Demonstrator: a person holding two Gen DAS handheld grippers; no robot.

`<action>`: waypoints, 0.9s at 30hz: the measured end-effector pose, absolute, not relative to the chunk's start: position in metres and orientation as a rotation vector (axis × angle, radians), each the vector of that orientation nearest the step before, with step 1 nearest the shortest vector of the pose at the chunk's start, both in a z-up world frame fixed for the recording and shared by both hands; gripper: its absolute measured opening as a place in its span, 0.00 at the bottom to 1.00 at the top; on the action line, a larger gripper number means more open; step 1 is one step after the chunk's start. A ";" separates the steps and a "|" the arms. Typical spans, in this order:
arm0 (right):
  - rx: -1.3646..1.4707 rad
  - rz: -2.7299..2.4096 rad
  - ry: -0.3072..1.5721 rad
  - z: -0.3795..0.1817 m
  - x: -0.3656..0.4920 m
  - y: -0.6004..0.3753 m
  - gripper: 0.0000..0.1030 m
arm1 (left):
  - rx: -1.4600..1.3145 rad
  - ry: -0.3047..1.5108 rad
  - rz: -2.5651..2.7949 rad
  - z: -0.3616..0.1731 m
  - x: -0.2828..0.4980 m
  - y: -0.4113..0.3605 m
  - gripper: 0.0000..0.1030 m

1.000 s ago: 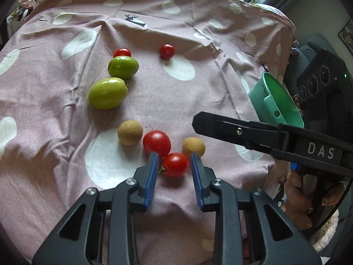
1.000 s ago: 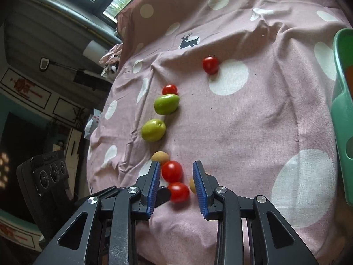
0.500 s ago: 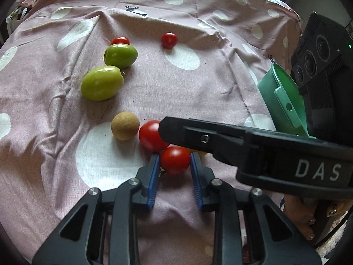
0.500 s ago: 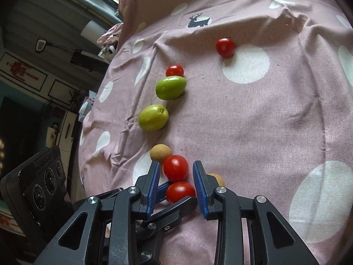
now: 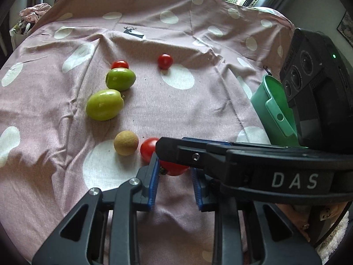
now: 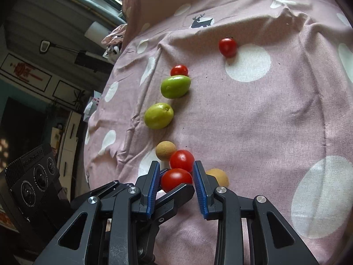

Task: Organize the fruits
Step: 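Close the left gripper on a cherry tomato while the right gripper approaches another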

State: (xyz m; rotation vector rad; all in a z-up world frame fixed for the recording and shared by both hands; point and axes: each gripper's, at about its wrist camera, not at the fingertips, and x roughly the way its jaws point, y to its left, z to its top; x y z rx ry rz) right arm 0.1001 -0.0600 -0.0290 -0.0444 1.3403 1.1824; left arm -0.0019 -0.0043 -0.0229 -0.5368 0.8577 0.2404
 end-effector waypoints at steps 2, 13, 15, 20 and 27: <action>-0.040 1.189 1.340 -0.029 0.100 -0.059 0.33 | -0.528 0.849 0.245 -0.021 -0.002 -0.005 0.26; 0.004 1.210 1.300 -0.018 0.100 -0.066 0.33 | -0.495 0.796 0.241 -0.010 -0.004 -0.010 0.26; 0.010 1.213 1.285 -0.014 0.099 -0.069 0.33 | -0.487 0.784 0.241 -0.006 -0.004 -0.012 0.26; 0.027 1.222 1.222 0.001 0.099 -0.077 0.33 | -0.449 0.736 0.237 0.009 -0.003 -0.020 0.26; 0.047 1.211 1.149 0.018 0.099 -0.090 0.33 | -0.404 0.687 0.208 0.024 -0.001 -0.031 0.26</action>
